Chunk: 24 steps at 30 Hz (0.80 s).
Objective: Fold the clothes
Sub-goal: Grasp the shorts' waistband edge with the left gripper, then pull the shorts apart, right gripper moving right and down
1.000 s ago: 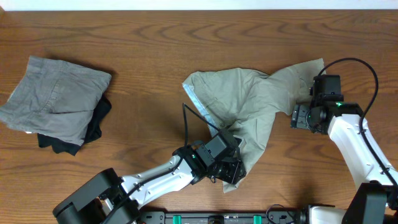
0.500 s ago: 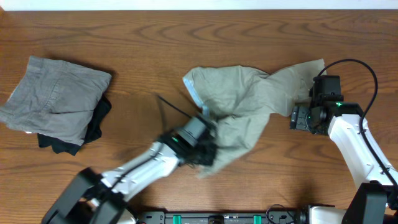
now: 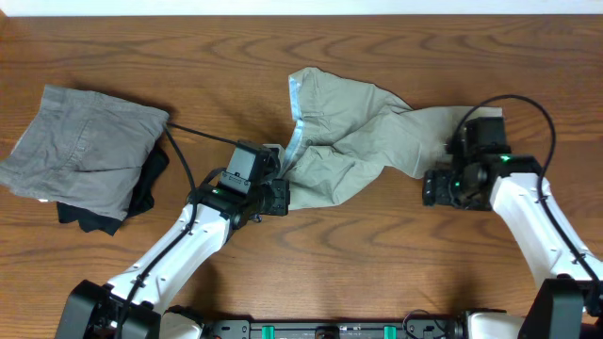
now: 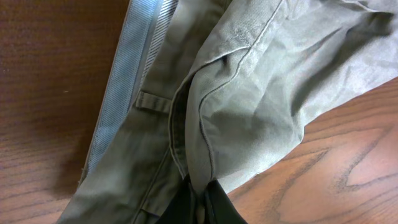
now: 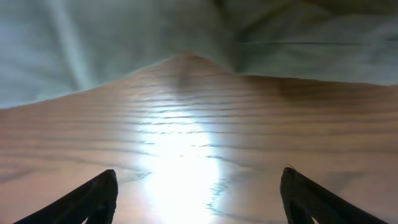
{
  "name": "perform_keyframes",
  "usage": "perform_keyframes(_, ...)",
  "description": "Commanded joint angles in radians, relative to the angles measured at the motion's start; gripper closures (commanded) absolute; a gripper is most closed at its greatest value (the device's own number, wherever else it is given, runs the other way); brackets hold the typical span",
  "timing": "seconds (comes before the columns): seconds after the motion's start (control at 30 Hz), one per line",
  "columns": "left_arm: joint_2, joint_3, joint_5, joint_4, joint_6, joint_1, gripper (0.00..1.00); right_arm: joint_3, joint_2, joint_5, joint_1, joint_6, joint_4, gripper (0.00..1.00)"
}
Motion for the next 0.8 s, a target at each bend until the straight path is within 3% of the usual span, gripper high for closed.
perform_keyframes(0.0, -0.006, 0.019, -0.013, 0.001, 0.026, 0.001, 0.94, -0.02, -0.001, -0.022, 0.071, -0.063, 0.004, 0.19)
perform_keyframes(0.2, -0.006, 0.019, -0.013, -0.003, 0.026, 0.001, 0.94, -0.055, -0.001, 0.15, 0.203, 0.008, 0.091, 0.18)
perform_keyframes(0.43, -0.006, 0.018, -0.013, -0.014, 0.026, 0.001, 0.94, -0.162, -0.001, 0.317, 0.266, 0.154, 0.328, 0.19)
perform_keyframes(0.7, -0.006, 0.017, -0.013, -0.015, 0.026, 0.001, 0.94, -0.241, -0.001, 0.348, 0.267, 0.196, 0.559, 0.36)
perform_keyframes(0.77, -0.006, 0.017, -0.013, -0.015, 0.026, 0.001, 0.94, -0.241, -0.001, 0.367, 0.267, 0.21, 0.594, 0.46)
